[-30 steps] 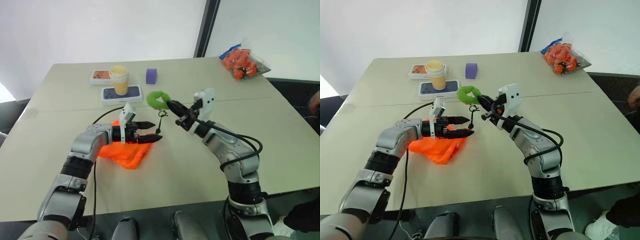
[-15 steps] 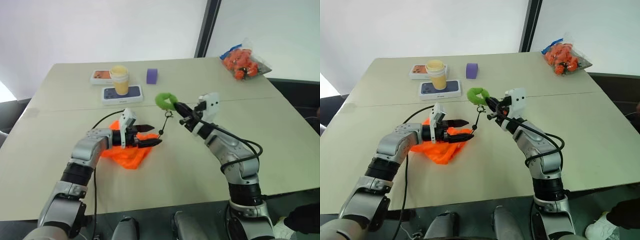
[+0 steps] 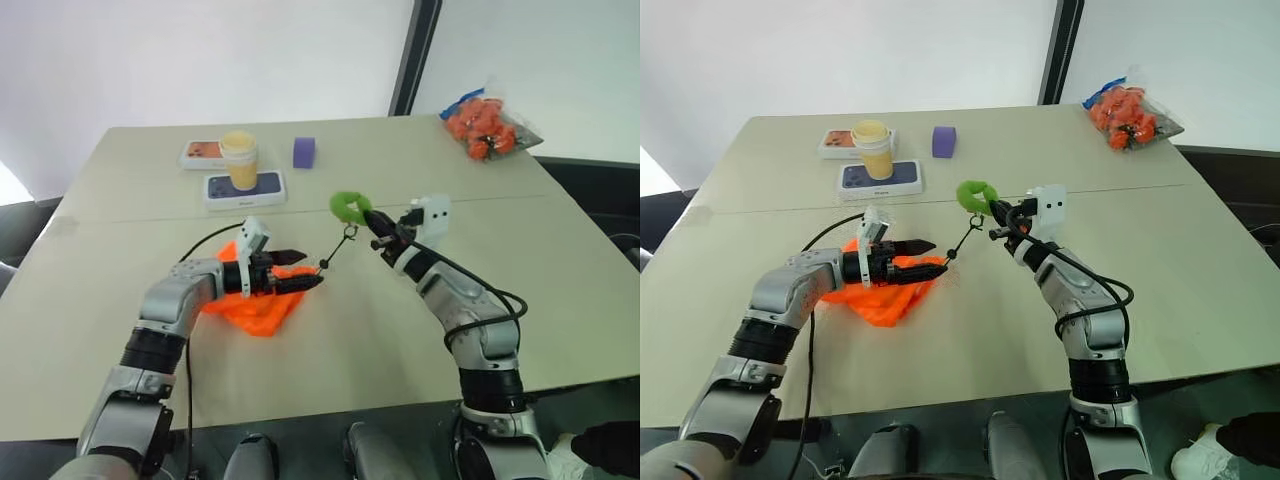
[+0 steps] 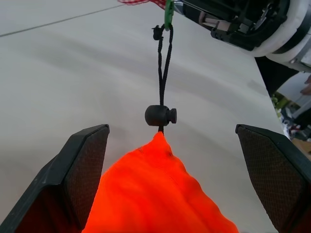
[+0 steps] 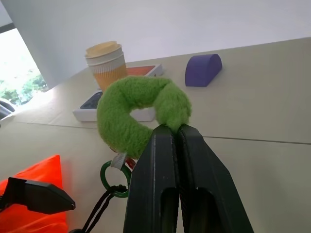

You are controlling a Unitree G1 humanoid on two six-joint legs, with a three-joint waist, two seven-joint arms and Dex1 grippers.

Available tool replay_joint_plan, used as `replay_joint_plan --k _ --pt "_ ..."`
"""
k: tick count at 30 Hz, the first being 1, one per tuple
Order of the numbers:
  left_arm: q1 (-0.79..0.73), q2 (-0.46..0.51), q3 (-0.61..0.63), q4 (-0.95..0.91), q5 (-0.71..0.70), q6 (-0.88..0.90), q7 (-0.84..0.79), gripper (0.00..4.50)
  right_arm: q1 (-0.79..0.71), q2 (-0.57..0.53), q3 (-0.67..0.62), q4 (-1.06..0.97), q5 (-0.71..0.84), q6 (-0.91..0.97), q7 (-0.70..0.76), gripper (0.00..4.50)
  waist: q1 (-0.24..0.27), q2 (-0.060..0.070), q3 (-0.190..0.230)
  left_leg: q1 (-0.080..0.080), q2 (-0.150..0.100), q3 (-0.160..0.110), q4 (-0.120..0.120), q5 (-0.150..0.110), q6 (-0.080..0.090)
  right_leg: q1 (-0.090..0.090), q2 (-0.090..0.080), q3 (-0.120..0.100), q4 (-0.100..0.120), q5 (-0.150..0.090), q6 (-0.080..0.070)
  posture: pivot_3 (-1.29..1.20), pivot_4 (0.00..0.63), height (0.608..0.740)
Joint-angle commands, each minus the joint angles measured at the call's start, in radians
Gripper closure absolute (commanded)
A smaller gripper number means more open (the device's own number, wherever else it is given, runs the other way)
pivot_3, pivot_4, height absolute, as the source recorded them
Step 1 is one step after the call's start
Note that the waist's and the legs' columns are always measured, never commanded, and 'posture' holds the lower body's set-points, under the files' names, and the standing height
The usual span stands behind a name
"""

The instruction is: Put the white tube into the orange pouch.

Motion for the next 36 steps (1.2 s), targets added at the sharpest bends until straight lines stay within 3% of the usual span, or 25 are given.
replay_joint_plan --k 1,4,6,36 --pt "-0.044 -0.016 0.013 0.026 -0.036 0.053 -0.028 0.05 -0.005 0.006 -0.001 -0.026 0.013 -0.024 0.007 4.50 0.000 0.000 0.000 0.000 0.000 0.000 0.000 0.000 0.000 0.000 0.000 0.000 0.000 0.000 0.000 0.00 0.150 0.723" --pt "-0.068 -0.034 0.031 0.055 -0.054 0.095 -0.025 0.87 -0.002 0.008 0.003 -0.032 0.011 -0.023 0.007 4.50 0.000 0.000 0.000 0.000 0.000 0.000 0.000 0.000 0.000 0.000 0.000 0.000 0.000 0.000 0.000 0.00 0.150 0.723" --pt "-0.072 -0.034 0.020 0.058 -0.038 0.090 -0.026 1.85 0.000 0.009 0.005 -0.035 0.011 -0.023 0.007 4.50 -0.001 0.000 0.000 0.000 0.000 0.000 0.000 0.000 0.000 0.000 0.000 0.000 0.000 0.000 0.001 0.00 0.150 0.723" --pt "-0.101 -0.111 -0.021 0.147 0.067 -0.013 -0.014 1.85 0.004 0.004 0.017 -0.066 0.029 -0.008 0.026 4.50 0.000 0.000 0.000 0.000 0.000 -0.001 0.000 0.000 0.000 0.000 0.000 -0.001 0.000 0.000 0.001 0.00 0.150 0.723"
